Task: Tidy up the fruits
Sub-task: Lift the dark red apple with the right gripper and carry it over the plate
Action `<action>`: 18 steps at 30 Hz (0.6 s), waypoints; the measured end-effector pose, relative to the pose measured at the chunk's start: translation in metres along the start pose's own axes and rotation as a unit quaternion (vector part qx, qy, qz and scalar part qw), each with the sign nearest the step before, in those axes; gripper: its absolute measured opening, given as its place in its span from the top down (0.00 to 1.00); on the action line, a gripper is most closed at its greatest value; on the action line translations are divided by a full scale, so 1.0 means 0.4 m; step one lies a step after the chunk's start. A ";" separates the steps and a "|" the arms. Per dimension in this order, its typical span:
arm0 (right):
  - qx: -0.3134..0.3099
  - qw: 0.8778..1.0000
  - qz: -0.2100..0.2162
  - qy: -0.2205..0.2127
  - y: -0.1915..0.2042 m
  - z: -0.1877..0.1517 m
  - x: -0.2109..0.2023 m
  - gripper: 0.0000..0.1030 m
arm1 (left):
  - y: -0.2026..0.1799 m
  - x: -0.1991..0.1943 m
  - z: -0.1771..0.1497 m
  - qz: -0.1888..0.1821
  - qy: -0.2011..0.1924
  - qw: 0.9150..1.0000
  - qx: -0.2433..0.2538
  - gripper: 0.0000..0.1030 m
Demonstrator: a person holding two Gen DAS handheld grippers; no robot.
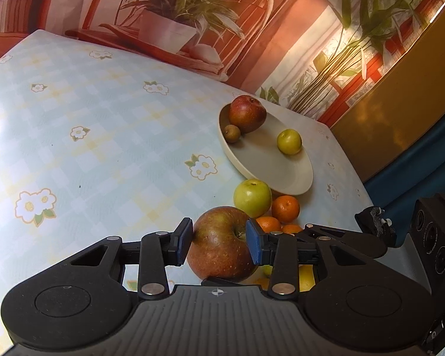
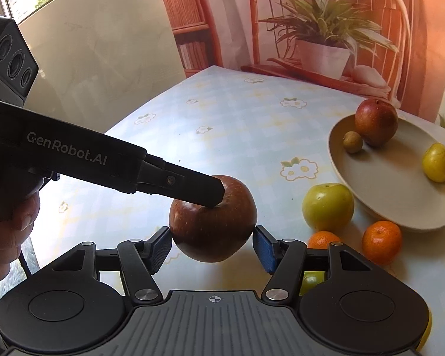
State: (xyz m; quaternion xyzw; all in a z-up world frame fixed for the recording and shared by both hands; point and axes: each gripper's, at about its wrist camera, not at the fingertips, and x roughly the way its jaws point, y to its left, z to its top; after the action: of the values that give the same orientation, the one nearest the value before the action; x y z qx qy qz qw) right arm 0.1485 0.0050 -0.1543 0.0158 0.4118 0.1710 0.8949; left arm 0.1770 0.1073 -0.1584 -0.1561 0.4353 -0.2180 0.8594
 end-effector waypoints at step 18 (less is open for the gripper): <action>0.040 0.997 -0.057 -0.028 -0.288 0.136 -0.061 0.45 | -0.191 0.201 0.237 -0.028 0.016 0.995 0.091 0.60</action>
State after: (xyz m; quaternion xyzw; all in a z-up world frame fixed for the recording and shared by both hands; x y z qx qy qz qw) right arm 0.2081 -0.1051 -0.1200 0.0331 0.3937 0.1022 0.9129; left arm 0.2785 0.0085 -0.1237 -0.0862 0.4228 -0.2831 0.8566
